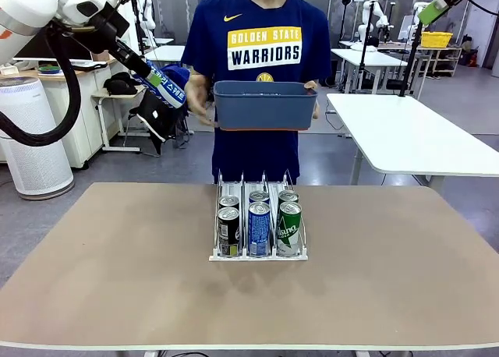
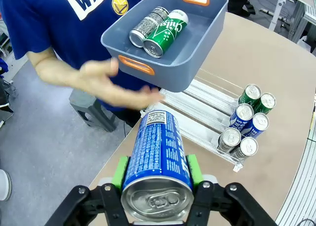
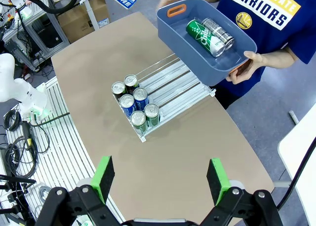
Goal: Fill the beverage cans into the dispenser.
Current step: Place the picked Ionic drink in the line of the Automatic Can Dispenser with the same cans.
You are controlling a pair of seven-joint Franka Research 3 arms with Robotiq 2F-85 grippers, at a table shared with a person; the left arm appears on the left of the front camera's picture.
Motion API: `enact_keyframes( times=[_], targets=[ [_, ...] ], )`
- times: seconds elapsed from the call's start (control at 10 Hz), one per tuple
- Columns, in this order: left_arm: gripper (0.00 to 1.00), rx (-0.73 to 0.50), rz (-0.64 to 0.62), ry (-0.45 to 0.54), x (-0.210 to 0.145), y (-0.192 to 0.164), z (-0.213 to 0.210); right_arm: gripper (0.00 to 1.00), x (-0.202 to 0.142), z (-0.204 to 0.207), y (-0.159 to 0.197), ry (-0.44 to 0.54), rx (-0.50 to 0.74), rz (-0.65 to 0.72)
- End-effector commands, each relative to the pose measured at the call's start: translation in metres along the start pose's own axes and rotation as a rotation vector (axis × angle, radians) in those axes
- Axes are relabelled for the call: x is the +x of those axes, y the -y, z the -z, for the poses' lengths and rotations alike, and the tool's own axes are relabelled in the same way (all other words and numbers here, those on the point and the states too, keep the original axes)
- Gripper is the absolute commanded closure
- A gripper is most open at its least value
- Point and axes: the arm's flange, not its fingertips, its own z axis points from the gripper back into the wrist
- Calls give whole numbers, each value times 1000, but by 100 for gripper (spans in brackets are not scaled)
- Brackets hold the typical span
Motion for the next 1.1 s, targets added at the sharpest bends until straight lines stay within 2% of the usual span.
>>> enact_keyframes(
  times=[0.0, 0.1, 0.2, 0.3, 0.4, 0.5, 0.8, 0.9, 1.0],
  targets=[
    [52, 4, 0, 3, 0, -1, -3, 0, 0, 0, 0, 0, 0, 0],
    [52, 4, 0, 3, 0, -1, -3, 0, 0, 0, 0, 0, 0, 0],
    [43, 0, 0, 0, 0, 0, 0, 0, 0, 0, 0, 0, 0, 0],
    [43, -8, -98, -55, 6, 18, 3, 0, 0, 0, 0, 0, 0, 0],
    [43, 34, -130, -84, 12, 31, 15, 0, 0, 0, 0, 0, 0, 0],
    [43, 98, -189, -169, 17, 51, 20, 0, 0, 0, 0, 0, 0, 0],
    [43, 14, -178, -249, 18, 93, 36, 0, 0, 0, 0, 0, 0, 0],
    [43, -59, -169, -245, 20, 110, 44, 0, 0, 0, 0, 0, 0, 0],
    [43, -118, -131, -239, 19, 107, 49, 0, 0, 0, 0, 0, 0, 0]
  ],
)
